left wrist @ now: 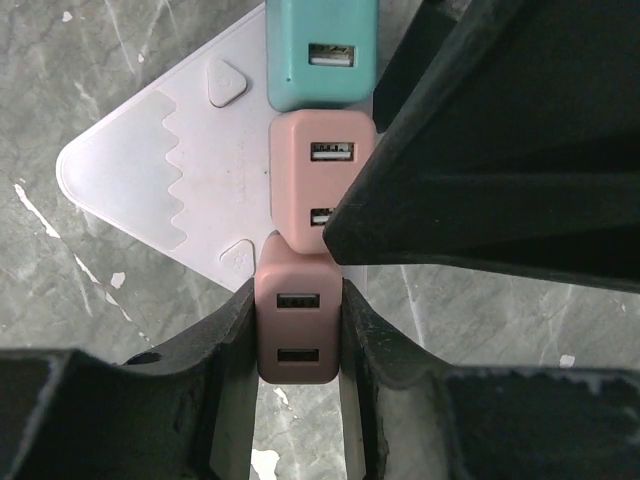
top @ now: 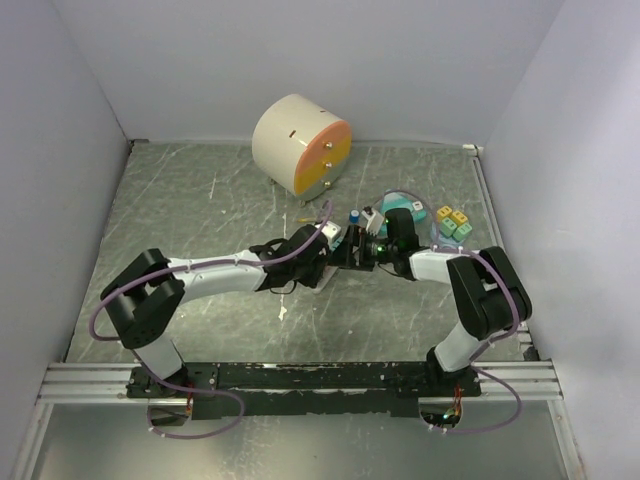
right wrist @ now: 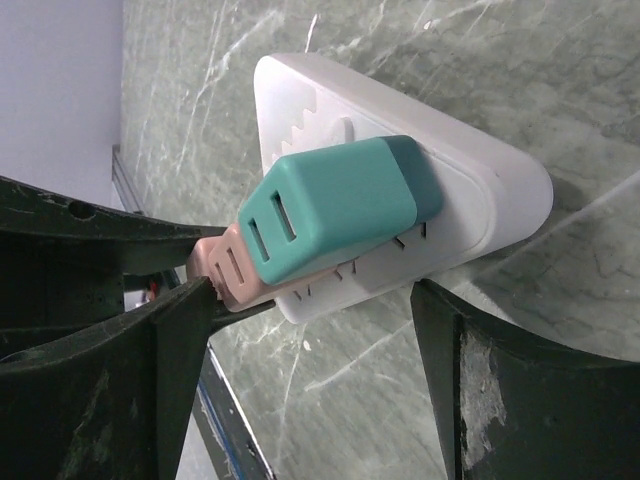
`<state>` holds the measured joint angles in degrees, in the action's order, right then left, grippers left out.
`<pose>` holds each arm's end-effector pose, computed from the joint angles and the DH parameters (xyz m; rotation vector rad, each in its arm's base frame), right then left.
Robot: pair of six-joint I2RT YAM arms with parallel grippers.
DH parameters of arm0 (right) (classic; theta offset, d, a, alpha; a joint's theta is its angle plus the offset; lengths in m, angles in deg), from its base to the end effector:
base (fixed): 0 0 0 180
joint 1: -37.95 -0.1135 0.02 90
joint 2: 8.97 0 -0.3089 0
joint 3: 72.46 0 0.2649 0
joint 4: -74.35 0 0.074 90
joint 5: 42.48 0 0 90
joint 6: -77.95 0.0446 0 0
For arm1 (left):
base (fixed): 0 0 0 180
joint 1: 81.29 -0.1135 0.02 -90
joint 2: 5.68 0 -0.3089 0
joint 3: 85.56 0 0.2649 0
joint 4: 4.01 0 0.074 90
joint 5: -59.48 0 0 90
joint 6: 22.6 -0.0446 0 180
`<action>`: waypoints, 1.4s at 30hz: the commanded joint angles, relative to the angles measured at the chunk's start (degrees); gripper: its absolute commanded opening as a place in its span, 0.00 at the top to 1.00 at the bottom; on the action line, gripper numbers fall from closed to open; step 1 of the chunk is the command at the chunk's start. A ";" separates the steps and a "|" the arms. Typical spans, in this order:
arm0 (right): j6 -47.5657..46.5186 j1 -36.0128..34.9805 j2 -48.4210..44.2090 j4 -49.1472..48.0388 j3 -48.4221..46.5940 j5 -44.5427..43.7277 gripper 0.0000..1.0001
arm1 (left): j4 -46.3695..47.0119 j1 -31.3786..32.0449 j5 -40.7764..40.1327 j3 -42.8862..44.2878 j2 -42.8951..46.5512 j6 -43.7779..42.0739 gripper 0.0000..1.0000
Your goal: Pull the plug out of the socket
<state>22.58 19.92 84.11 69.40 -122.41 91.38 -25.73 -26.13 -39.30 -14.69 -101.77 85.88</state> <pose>0.2884 0.1264 0.1752 -0.1138 2.3558 1.3340 0.2187 -0.3023 0.2215 0.6917 2.3194 -0.4233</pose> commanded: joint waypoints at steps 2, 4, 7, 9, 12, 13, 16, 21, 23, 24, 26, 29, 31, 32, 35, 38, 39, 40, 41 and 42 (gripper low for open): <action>2.30 -0.44 3.50 -4.94 -1.07 0.93 0.22 | 0.70 0.26 1.04 2.78 -0.87 -0.08 0.93; 1.93 -0.48 5.56 -5.00 -0.85 0.84 0.26 | 0.53 0.26 0.80 3.06 -0.89 -0.44 0.93; 1.01 -0.48 8.13 -5.03 -0.26 -0.53 0.28 | -0.01 0.26 0.67 4.35 -1.28 -1.12 0.93; 0.01 -0.46 10.18 -3.08 -0.64 -2.42 0.28 | -0.55 0.30 0.91 5.51 -1.54 -1.92 0.93; -1.55 -0.47 12.96 -0.40 -1.72 -5.72 0.28 | -0.67 0.90 0.77 7.00 -1.44 -3.14 0.93; -2.25 -0.45 13.73 0.27 -2.06 -6.44 0.28 | -0.64 1.22 0.51 7.48 -1.24 -3.68 0.93; -3.66 -0.49 15.35 1.18 -2.55 -8.52 0.29 | -1.13 2.31 -0.20 9.26 -0.72 -5.30 0.93; -4.19 -0.58 17.34 -0.03 -2.16 -9.86 0.30 | -2.45 2.85 -0.14 12.32 -0.81 -5.40 0.93; -4.46 -0.54 18.30 -0.13 -2.16 -10.27 0.30 | -2.43 2.85 0.30 13.08 -0.70 -4.69 0.93; -4.60 -0.57 18.61 -0.27 -2.10 -10.17 0.30 | -2.47 2.79 0.74 13.25 -0.53 -4.30 0.93; -4.93 -0.53 18.76 -0.20 -2.00 -10.31 0.31 | -2.86 2.72 1.43 13.49 -0.18 -3.53 0.93; -5.50 -0.53 18.37 0.40 -1.99 -11.93 0.31 | -3.69 2.21 1.76 13.25 1.01 -2.45 0.93; -5.65 -0.56 18.27 0.65 -1.90 -12.90 0.31 | -3.43 1.84 2.38 12.40 2.29 -1.91 0.93; -5.66 -0.56 18.40 0.53 -1.81 -13.14 0.31 | -3.23 1.74 2.56 12.02 2.93 -1.74 0.93; -5.54 -0.74 19.43 0.48 -2.12 -13.29 0.31 | -3.61 1.67 2.31 12.21 3.44 -1.39 0.93; -5.71 -1.18 19.95 0.90 -2.51 -13.83 0.31 | -4.46 1.37 2.62 13.41 3.20 -0.40 0.93; -5.72 -1.21 20.00 0.90 -2.51 -14.14 0.31 | -4.34 1.24 3.14 13.72 3.26 -0.06 0.93; -5.77 -1.20 19.96 1.03 -2.56 -14.37 0.31 | -4.15 1.04 3.86 13.98 3.40 0.30 0.93; -5.80 -1.16 19.98 1.07 -2.60 -14.60 0.31 | -4.03 0.77 4.70 14.21 3.68 0.59 0.93; -5.79 -1.15 20.04 1.16 -2.68 -14.73 0.31 | -3.73 0.43 5.81 14.28 3.97 0.87 0.93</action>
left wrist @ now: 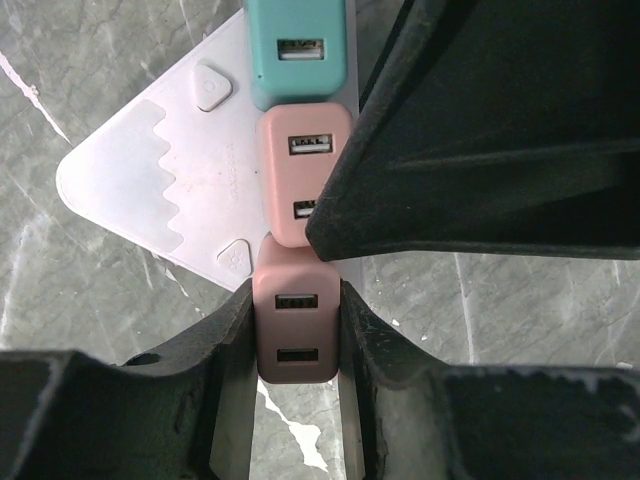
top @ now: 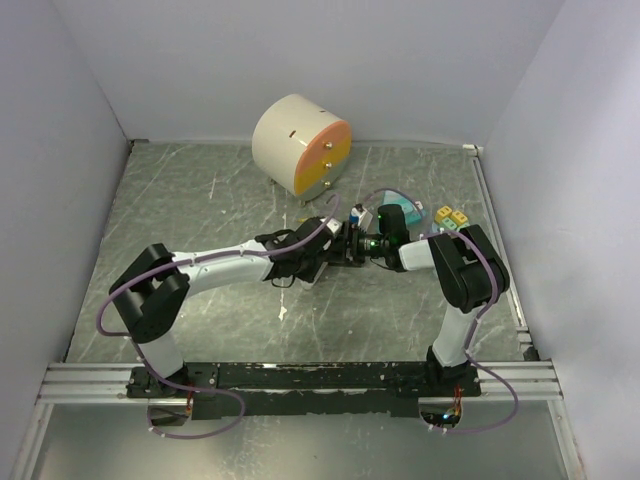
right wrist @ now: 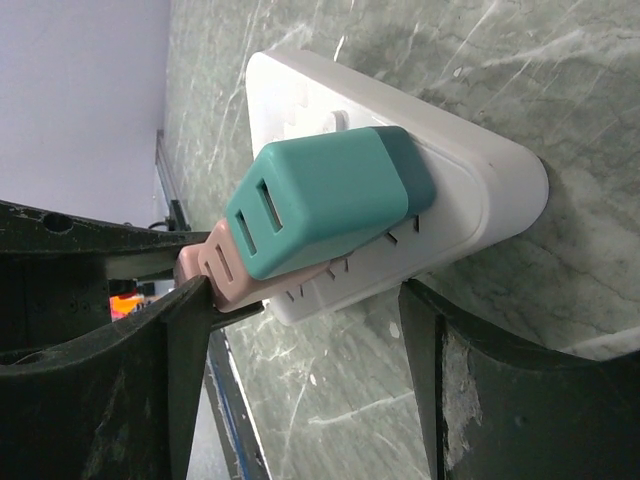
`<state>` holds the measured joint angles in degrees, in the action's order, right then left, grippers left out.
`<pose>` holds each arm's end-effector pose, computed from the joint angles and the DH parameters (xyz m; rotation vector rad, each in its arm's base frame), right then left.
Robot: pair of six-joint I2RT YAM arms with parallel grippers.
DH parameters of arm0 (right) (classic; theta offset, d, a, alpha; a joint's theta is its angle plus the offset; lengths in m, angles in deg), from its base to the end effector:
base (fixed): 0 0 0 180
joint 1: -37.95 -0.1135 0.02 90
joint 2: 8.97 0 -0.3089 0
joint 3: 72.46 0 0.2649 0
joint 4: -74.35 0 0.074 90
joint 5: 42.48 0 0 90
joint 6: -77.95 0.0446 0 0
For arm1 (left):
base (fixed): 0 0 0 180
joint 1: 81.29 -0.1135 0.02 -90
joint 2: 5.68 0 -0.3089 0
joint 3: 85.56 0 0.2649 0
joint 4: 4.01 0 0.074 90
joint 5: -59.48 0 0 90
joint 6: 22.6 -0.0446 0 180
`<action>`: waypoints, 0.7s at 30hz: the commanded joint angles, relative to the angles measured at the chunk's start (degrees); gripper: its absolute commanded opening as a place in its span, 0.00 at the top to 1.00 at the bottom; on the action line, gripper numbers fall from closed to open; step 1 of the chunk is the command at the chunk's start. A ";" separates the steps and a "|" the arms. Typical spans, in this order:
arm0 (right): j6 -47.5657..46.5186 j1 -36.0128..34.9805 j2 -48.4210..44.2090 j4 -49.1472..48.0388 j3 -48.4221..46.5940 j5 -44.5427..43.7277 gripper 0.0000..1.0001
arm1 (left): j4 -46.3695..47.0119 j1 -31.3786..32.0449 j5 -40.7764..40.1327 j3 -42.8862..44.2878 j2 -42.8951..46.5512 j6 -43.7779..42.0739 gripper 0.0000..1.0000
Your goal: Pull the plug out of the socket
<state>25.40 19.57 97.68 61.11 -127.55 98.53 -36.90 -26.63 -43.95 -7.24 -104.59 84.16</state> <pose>0.3243 0.1443 0.1387 -0.1439 2.3694 1.4994 0.2315 -0.3086 0.2312 0.7148 2.3787 -0.2407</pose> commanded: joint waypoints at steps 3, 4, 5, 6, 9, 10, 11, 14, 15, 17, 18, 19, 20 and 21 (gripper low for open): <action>-8.53 -0.79 6.90 9.35 2.29 -21.48 0.31 | 9.45 0.43 13.42 5.41 8.57 2.57 0.93; -8.47 -0.80 6.99 9.36 2.21 -21.40 0.31 | 10.39 0.40 14.02 4.39 9.27 2.20 0.93; -8.59 -0.80 6.99 9.36 2.19 -21.39 0.31 | 11.29 0.42 14.45 3.36 10.01 1.66 0.93; -8.62 -0.86 6.99 9.43 2.13 -21.48 0.31 | 11.92 0.50 14.44 2.54 10.84 0.86 0.93; -8.78 -0.81 6.99 9.73 2.02 -22.09 0.31 | 10.93 1.68 10.12 1.77 11.76 -1.01 0.93; -8.86 -0.90 7.06 9.82 1.93 -22.19 0.31 | 9.84 1.96 8.62 2.07 11.65 -1.33 0.93; -8.88 -0.89 7.20 9.85 1.90 -22.18 0.31 | 8.54 2.00 8.06 2.62 11.30 -1.17 0.93; -9.08 -0.89 7.23 9.89 1.75 -21.77 0.30 | 5.78 1.24 7.96 2.79 12.04 -0.07 0.93; -9.14 -0.88 7.11 9.90 1.82 -21.73 0.30 | 5.64 0.34 9.18 2.08 12.85 0.42 0.93; -9.14 -0.88 6.87 9.69 1.99 -21.53 0.30 | 5.98 -2.92 13.25 -0.42 15.43 1.70 0.93; -9.15 -0.88 6.79 9.63 2.01 -21.36 0.30 | 6.28 -5.23 16.12 -1.77 16.81 2.19 0.93; -9.09 -0.93 6.68 9.51 2.02 -21.12 0.30 | 6.62 -7.61 19.12 -3.25 18.27 2.57 0.93; -9.07 -0.90 6.60 9.41 2.09 -20.86 0.30 | 7.07 -10.08 22.18 -4.63 19.71 2.78 0.93; -9.04 -0.90 6.54 9.33 2.16 -20.59 0.29 | 7.27 -12.82 25.32 -5.76 21.15 2.84 0.93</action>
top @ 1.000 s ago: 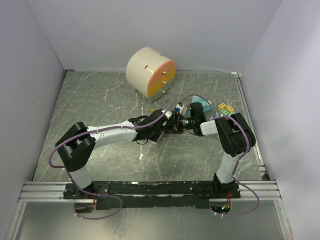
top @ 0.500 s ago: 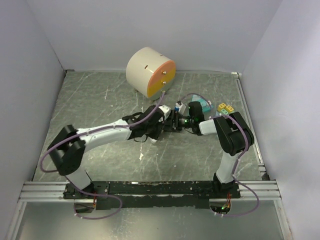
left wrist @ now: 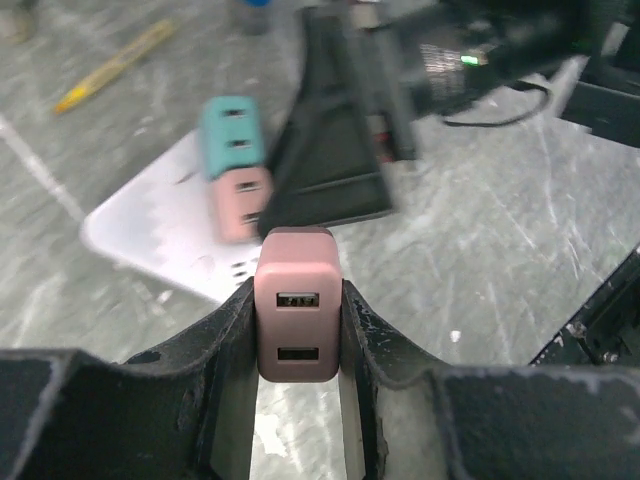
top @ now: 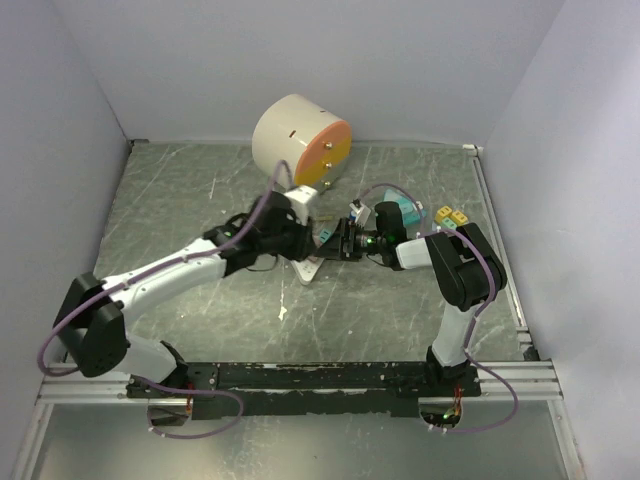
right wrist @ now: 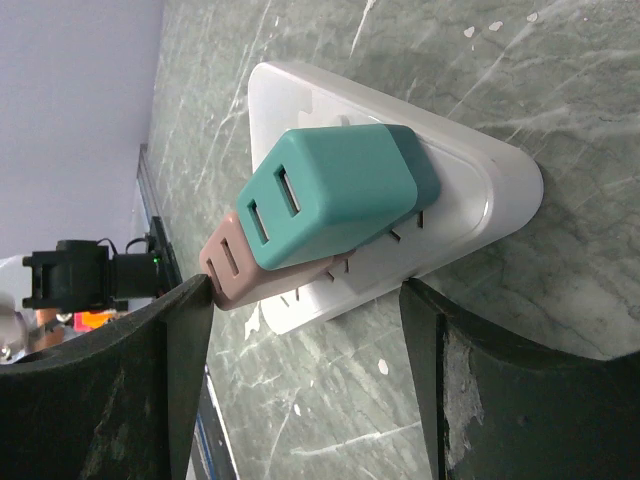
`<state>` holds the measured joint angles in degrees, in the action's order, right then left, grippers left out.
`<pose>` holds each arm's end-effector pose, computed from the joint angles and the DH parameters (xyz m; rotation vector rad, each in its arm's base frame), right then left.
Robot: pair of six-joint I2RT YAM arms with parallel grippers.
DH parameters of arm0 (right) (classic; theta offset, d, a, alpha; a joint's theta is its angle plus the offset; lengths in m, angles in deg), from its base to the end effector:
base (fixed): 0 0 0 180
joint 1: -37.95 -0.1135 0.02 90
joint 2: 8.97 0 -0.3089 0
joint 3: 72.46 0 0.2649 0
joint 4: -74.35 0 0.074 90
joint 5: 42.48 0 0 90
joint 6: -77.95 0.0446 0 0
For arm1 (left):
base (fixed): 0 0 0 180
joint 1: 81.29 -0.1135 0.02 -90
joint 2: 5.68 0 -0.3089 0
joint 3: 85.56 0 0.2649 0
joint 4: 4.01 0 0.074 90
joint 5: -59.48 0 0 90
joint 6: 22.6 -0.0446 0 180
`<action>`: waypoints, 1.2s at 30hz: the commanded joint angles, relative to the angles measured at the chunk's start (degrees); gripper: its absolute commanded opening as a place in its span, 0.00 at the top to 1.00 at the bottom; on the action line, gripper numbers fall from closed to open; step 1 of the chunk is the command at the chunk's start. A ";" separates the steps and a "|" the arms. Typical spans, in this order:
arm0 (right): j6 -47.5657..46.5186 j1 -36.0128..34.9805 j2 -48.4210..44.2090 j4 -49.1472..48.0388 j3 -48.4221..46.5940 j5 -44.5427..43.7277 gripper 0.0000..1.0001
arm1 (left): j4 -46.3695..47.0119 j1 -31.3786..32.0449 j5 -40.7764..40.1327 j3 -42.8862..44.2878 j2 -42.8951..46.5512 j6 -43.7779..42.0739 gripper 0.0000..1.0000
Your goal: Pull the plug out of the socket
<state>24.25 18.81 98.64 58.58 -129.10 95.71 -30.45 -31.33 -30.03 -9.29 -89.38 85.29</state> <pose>0.3340 0.1511 0.1424 -0.1810 2.3144 1.4406 0.2231 -0.2661 0.3202 0.6249 2.1558 -0.6759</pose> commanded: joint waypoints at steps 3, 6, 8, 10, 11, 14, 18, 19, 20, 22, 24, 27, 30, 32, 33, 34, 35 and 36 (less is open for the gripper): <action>-8.03 -0.18 5.18 11.65 3.96 -17.25 0.29 | 5.13 -19.62 28.43 -8.58 9.56 7.65 0.93; -8.59 -0.12 4.35 11.68 4.15 -17.12 0.28 | 12.55 -32.61 41.78 -13.07 11.09 14.32 0.93; -8.96 -0.16 3.47 11.86 4.34 -17.50 0.28 | 15.90 -39.87 46.71 -14.32 10.28 18.00 0.93; -9.34 -0.12 2.99 11.99 4.50 -17.83 0.27 | 17.25 -45.43 47.48 -13.98 8.51 20.35 0.93; -9.37 -0.14 2.88 11.99 4.52 -17.78 0.27 | 15.52 -47.59 46.20 -12.60 7.31 20.42 0.93; -9.40 -0.18 2.87 11.90 4.53 -17.22 0.27 | 11.35 -53.29 43.73 -7.46 0.34 20.42 0.93; -9.71 -0.16 2.35 12.56 4.52 -17.32 0.27 | 9.50 -57.82 45.31 2.28 -13.94 23.16 0.93; -9.77 -0.23 1.96 12.55 4.65 -17.29 0.27 | 7.71 -58.00 44.25 4.98 -16.60 22.24 0.93; -9.73 -0.18 1.63 12.41 4.93 -17.28 0.27 | 4.78 -58.08 42.23 8.41 -19.25 21.10 0.90; -9.72 -0.28 1.05 12.04 5.34 -17.08 0.27 | -0.54 -58.08 38.07 15.13 -24.65 18.23 0.86; -9.75 -0.25 1.09 12.06 5.34 -17.05 0.27 | -3.40 -58.08 35.78 20.37 -29.55 17.24 0.86; -9.78 -0.28 1.54 12.08 5.08 -16.77 0.27 | -1.73 -58.05 36.85 26.28 -36.49 17.38 0.85; -9.81 -0.42 1.62 12.03 5.10 -16.73 0.27 | -1.31 -58.04 39.94 33.69 -42.50 15.74 0.85; -9.92 -0.56 1.62 12.06 5.14 -16.81 0.27 | -0.85 -58.04 41.15 37.22 -45.10 14.34 0.84; -9.98 -0.62 1.63 12.14 5.08 -16.76 0.26 | -0.59 -58.04 41.45 39.04 -46.16 13.67 0.82; -10.01 -0.65 1.64 12.02 5.06 -16.68 0.26 | -1.43 -58.06 41.40 40.73 -47.33 12.46 0.80; -9.96 -0.64 1.69 11.94 5.05 -16.64 0.26 | -2.66 -58.01 41.05 42.72 -48.51 11.03 0.79; -9.95 -0.72 1.81 11.91 4.94 -16.59 0.26 | -4.25 -58.03 40.55 44.48 -49.55 9.86 0.77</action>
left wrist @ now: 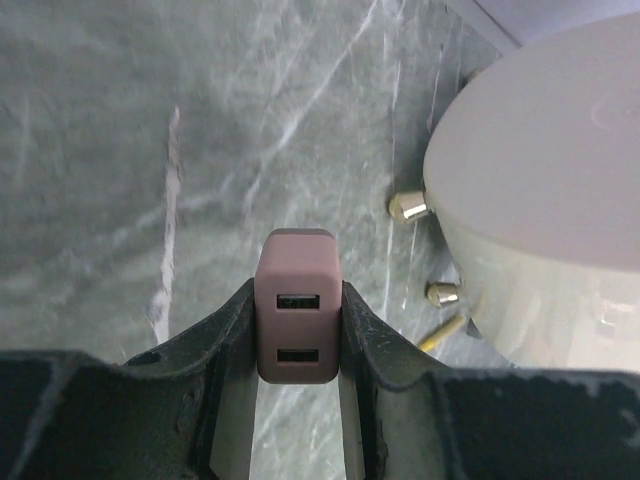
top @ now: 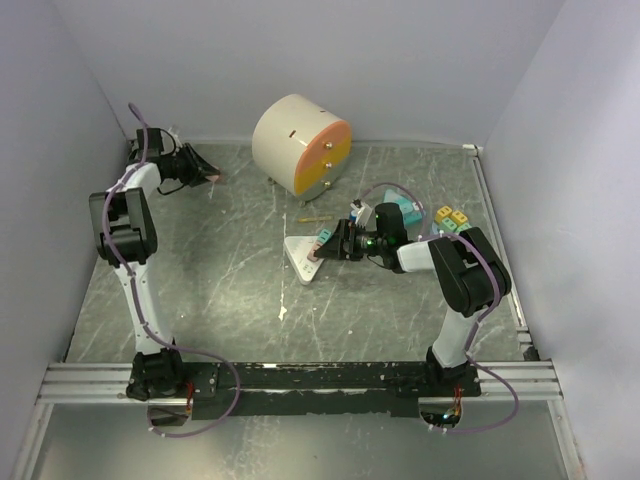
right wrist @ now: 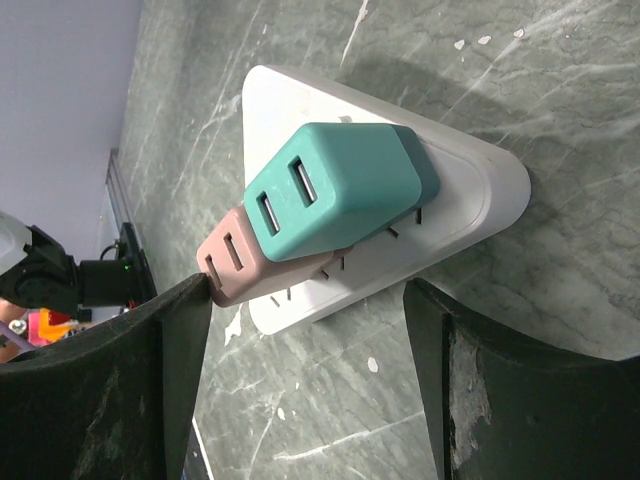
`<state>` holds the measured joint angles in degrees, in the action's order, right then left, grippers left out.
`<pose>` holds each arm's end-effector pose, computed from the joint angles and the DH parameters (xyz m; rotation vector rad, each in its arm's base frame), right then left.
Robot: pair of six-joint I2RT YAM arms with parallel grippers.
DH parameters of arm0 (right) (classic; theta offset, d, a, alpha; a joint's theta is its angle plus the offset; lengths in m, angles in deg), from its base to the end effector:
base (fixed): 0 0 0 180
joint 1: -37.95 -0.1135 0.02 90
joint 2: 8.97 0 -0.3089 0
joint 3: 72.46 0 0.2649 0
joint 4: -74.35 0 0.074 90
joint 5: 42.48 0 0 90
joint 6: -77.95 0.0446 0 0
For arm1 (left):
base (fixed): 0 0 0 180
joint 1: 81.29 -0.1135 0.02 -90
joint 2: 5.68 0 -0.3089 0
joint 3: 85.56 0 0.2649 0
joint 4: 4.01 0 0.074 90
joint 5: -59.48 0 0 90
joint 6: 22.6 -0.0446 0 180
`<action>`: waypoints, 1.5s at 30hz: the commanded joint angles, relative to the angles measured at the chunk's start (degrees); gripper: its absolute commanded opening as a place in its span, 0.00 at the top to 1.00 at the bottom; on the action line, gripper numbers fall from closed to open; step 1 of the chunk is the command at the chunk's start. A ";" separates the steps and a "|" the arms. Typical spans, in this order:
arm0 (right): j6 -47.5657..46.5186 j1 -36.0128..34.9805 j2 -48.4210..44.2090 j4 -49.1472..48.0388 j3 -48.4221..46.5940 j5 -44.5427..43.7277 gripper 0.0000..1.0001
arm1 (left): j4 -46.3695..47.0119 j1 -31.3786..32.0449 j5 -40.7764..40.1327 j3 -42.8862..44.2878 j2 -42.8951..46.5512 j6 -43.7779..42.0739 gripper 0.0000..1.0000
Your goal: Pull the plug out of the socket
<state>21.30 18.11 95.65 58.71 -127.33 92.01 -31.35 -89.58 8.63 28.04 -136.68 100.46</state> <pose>0.3250 0.1505 0.1509 -0.2192 2.2816 1.3512 0.5509 0.0518 0.1910 -0.4979 2.2946 -1.0144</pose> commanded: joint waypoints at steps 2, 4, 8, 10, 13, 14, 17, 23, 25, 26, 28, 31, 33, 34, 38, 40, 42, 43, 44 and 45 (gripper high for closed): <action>-7.07 -0.15 5.27 11.89 2.90 -12.92 0.26 | -5.67 0.30 1.88 9.57 -4.12 -7.07 0.73; -7.26 -0.27 5.58 12.09 2.76 -13.22 0.26 | -7.16 0.16 3.20 11.06 -5.72 -8.84 0.68; -7.56 -0.53 6.06 12.35 2.36 -13.83 0.26 | -7.86 0.25 2.56 10.69 -7.15 -10.16 0.57; -7.83 -0.73 6.44 12.82 2.01 -14.19 0.26 | -8.82 0.30 2.79 11.63 -8.58 -9.67 0.53; -8.10 -0.88 6.36 13.07 1.89 -14.66 0.26 | -11.18 0.38 0.54 13.60 -9.73 -10.58 0.47; -8.22 -0.95 6.32 13.05 1.94 -14.88 0.26 | -11.40 0.36 -0.50 13.50 -9.67 -10.79 0.44; -8.44 -1.08 6.30 13.26 1.84 -15.35 0.26 | -12.71 0.45 -2.82 14.08 -9.77 -11.40 0.25; -8.43 -1.26 6.04 13.09 2.02 -15.69 0.26 | -16.08 0.23 -11.26 14.11 -5.12 -12.32 0.11; -8.35 -1.26 5.88 13.09 2.06 -15.75 0.26 | -15.48 0.19 -12.60 12.64 -2.37 -12.24 0.07; -8.30 -1.32 5.80 13.06 2.05 -15.67 0.26 | -15.10 0.14 -12.60 11.85 -1.16 -11.86 0.03; -8.23 -1.34 5.46 12.93 2.21 -15.50 0.26 | -13.82 0.27 -11.08 9.41 1.60 -10.46 0.00; -7.93 -1.42 4.84 12.65 2.48 -15.23 0.26 | -10.81 1.10 -10.38 3.91 7.78 -7.34 0.00; -7.50 -1.43 4.50 12.48 2.45 -14.63 0.25 | -9.73 2.41 -10.70 1.06 11.33 -5.47 0.00; -7.23 -1.43 4.39 12.66 2.16 -14.03 0.24 | -9.57 3.54 -10.60 0.03 13.04 -4.49 0.00; -6.04 -1.43 1.56 14.15 1.49 -11.17 0.21 | -3.51 6.95 -7.02 -11.43 22.46 -0.01 0.00; -5.48 -1.40 -1.38 15.59 1.40 -10.97 0.18 | -0.45 9.34 -6.36 -18.84 27.93 0.85 0.00; -5.23 -1.35 -5.24 16.78 1.69 -10.00 0.16 | 0.72 11.88 -7.47 -26.24 33.18 0.56 0.00; -5.12 -1.30 -6.90 16.58 2.24 -9.31 0.14 | 1.10 13.29 -7.85 -29.11 35.57 -0.03 0.00; -5.12 -1.15 -8.37 16.54 2.73 -8.57 0.12 | 1.22 15.12 -8.81 -31.76 37.63 -0.68 0.00; -5.18 -0.87 -9.66 17.32 2.58 -8.27 0.11 | 1.39 16.97 -9.67 -34.42 39.84 -0.93 0.00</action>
<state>18.80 16.93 89.94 67.06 -127.09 86.42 -33.58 -77.65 -0.22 2.55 -103.63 99.35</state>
